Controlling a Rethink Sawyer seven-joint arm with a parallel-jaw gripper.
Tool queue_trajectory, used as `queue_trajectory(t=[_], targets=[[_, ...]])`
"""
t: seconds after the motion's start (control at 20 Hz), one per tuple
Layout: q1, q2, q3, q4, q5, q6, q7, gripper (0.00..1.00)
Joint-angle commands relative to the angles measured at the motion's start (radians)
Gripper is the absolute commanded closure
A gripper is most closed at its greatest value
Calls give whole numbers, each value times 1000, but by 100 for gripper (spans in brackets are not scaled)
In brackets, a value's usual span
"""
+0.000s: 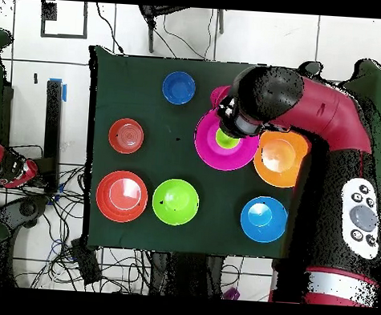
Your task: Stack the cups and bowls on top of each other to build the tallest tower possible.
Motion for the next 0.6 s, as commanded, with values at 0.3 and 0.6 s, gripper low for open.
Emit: queue_trajectory(t=[0.3,0.6], targets=[[75,84,76,31,37,-46,71,0],[106,116,58,25,63,-114,122,0]])
